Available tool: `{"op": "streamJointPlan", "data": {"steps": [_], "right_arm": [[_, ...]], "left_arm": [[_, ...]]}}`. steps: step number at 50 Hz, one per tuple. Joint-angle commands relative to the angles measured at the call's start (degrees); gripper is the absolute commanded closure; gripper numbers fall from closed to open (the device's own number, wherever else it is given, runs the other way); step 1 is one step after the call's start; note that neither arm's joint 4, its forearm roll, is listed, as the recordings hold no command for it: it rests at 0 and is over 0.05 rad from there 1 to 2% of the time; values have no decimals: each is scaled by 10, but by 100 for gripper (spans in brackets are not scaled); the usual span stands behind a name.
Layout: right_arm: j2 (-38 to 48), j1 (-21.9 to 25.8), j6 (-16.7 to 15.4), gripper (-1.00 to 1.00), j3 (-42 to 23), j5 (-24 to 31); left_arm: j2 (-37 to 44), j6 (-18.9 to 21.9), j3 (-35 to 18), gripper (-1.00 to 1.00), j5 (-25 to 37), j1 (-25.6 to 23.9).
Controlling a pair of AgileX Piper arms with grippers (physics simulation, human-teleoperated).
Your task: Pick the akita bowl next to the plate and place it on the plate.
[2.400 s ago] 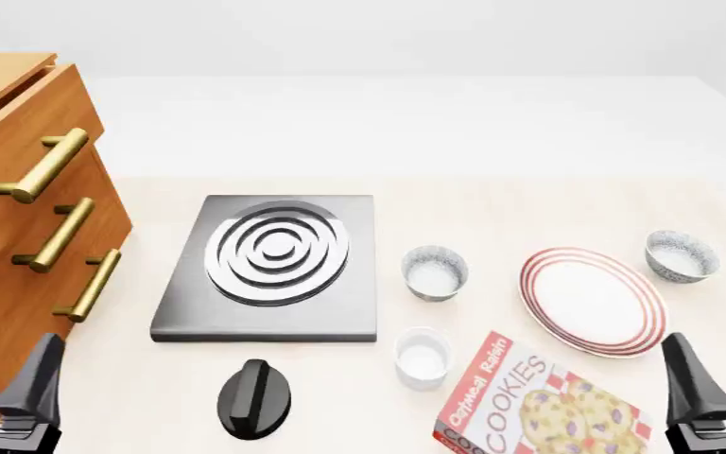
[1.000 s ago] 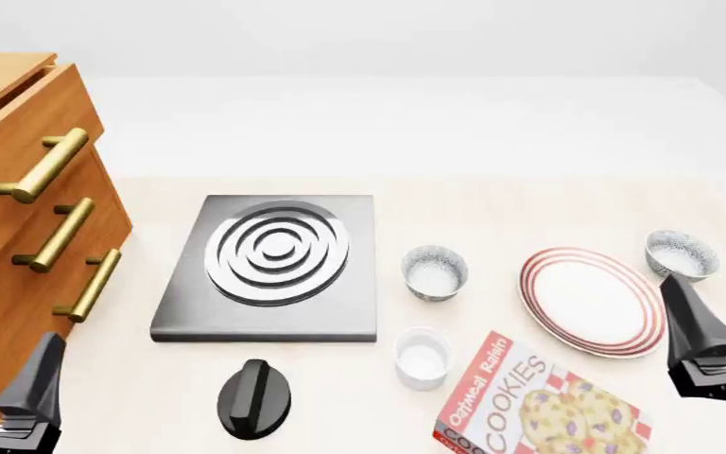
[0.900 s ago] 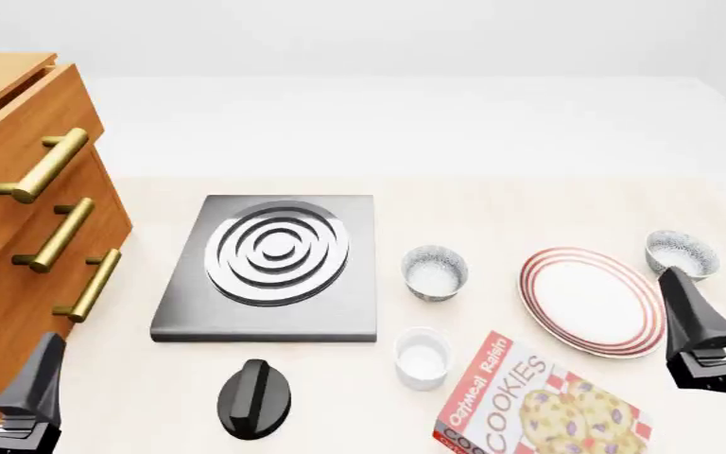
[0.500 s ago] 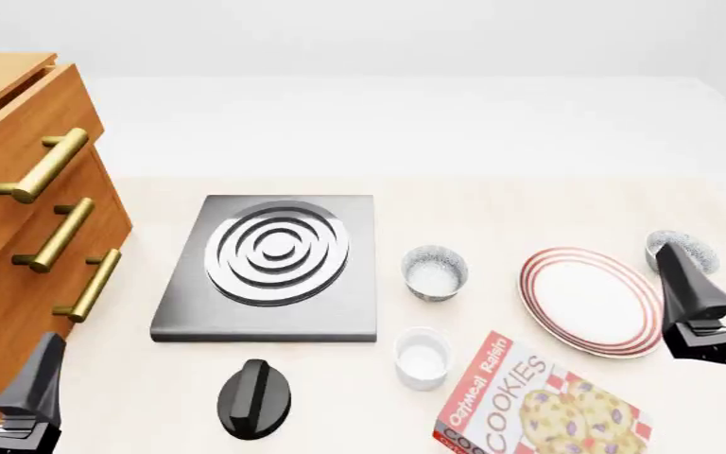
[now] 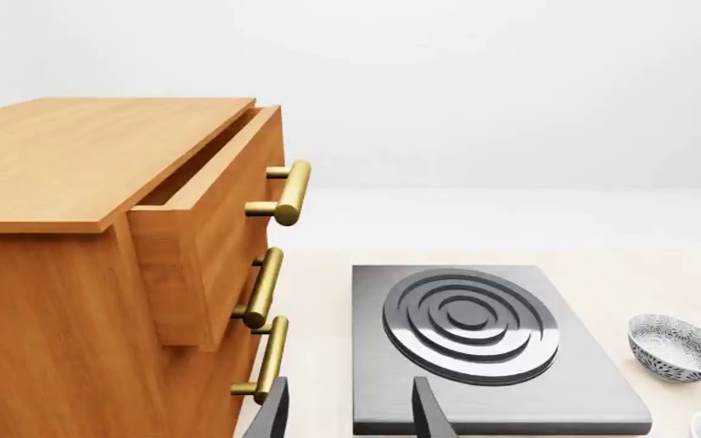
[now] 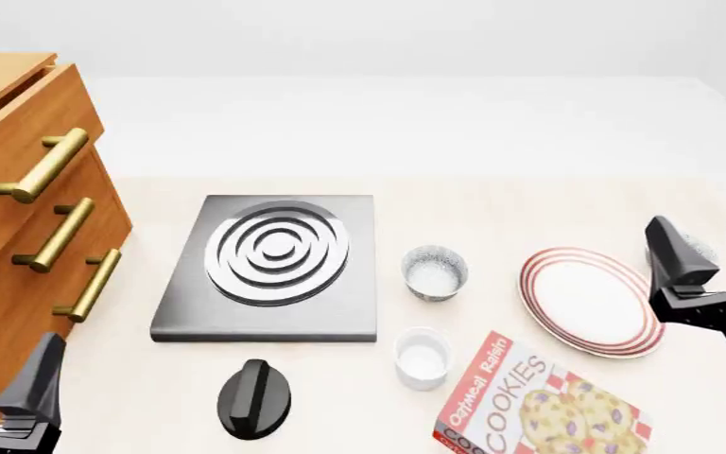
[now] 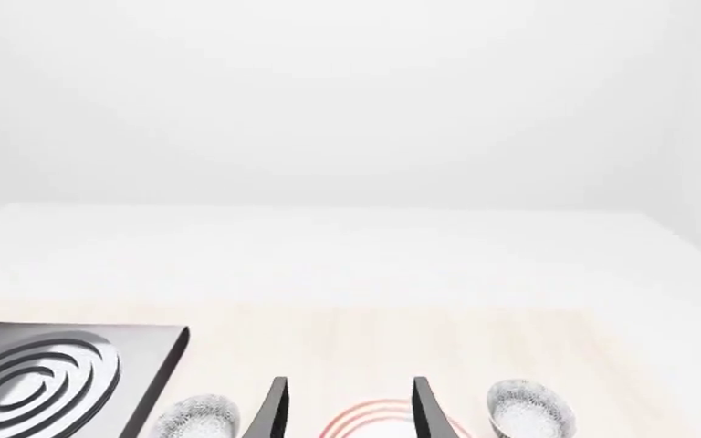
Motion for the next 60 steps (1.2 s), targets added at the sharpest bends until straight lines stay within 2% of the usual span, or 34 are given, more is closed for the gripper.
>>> {"op": "streamJointPlan", "data": {"steps": [1,29,42,60], "right_arm": [[44,-7,-1,-100,-11,-27],[145,-35,-8,-100,-52,-75],[174,-46,1,-100,-81,-69],[212,-57,-3,-100,-102,-82]], "left_arm": [[0,0,0,-100,0,0],[0,0,0,-100,0,0],[0,0,0,-100,0,0],[0,0,0,-100,0,0]]}}
